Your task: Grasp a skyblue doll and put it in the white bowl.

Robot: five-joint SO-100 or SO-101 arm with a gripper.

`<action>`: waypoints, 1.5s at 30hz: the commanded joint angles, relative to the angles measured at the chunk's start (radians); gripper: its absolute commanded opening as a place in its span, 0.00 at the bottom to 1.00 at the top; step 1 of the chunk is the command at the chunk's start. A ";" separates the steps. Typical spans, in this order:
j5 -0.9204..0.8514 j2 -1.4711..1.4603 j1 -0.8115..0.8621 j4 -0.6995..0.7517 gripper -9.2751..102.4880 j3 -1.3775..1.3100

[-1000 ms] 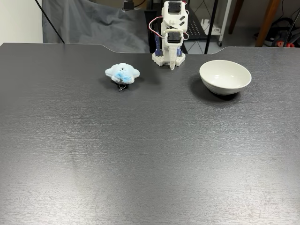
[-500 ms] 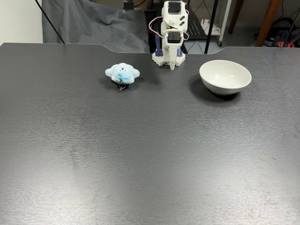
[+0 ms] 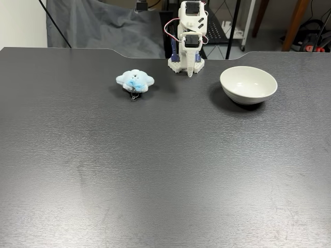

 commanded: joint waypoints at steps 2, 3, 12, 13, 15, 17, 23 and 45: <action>0.006 0.003 0.003 -0.018 0.08 -0.011; 0.006 0.003 0.003 -0.018 0.08 -0.011; 0.005 0.003 0.003 -0.020 0.08 -0.011; 0.005 0.003 0.000 -0.020 0.08 -0.011; 0.005 0.005 -0.009 -0.035 0.08 -0.032; 0.005 0.003 -0.025 -0.098 0.08 -0.095; 0.005 0.002 -0.035 -0.268 0.08 -0.410; -0.008 -0.594 0.084 0.489 0.08 -1.862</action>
